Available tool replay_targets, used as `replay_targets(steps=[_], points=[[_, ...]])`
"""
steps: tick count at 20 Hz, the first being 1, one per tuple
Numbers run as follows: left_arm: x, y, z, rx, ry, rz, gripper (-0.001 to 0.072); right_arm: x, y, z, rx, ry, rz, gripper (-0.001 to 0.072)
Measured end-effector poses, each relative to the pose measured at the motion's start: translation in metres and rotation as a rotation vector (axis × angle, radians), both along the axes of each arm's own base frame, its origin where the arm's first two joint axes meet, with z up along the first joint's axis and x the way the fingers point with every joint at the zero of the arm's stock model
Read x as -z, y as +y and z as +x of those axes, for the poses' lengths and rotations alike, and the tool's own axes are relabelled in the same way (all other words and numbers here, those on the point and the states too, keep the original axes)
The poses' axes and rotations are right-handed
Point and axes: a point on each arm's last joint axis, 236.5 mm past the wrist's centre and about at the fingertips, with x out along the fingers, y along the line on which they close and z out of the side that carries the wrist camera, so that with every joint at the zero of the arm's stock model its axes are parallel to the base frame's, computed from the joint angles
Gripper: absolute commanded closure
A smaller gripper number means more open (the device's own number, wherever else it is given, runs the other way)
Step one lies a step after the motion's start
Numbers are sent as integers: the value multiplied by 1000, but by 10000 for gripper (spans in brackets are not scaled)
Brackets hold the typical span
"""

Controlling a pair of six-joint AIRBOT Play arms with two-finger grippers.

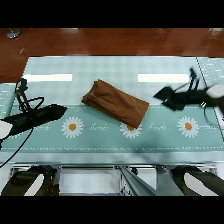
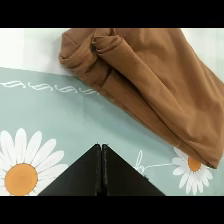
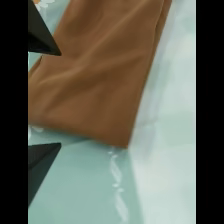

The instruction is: Fold the shirts.

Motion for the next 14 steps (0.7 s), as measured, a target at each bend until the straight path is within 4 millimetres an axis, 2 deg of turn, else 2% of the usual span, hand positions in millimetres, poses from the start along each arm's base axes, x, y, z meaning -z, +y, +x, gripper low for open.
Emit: replay_targets(steps=[4,8,9,10,11,14], points=[[-1,-6,-1,19,-6,-4,684,48,27,-22,3,108,74,112],[-3,-10,-2,24,-8,-17,683,68,55,-23,-77,195,110,124],[-3,-11,-2,24,-9,-19,683,70,64,-20,-105,207,118,311],[-4,-11,-2,24,-9,-21,683,72,73,-19,-140,217,118,537],[-4,-11,-2,24,-9,-23,683,71,82,-17,-180,221,123,684],[-5,-12,-1,22,-11,-27,683,50,113,3,-324,158,134,684]])
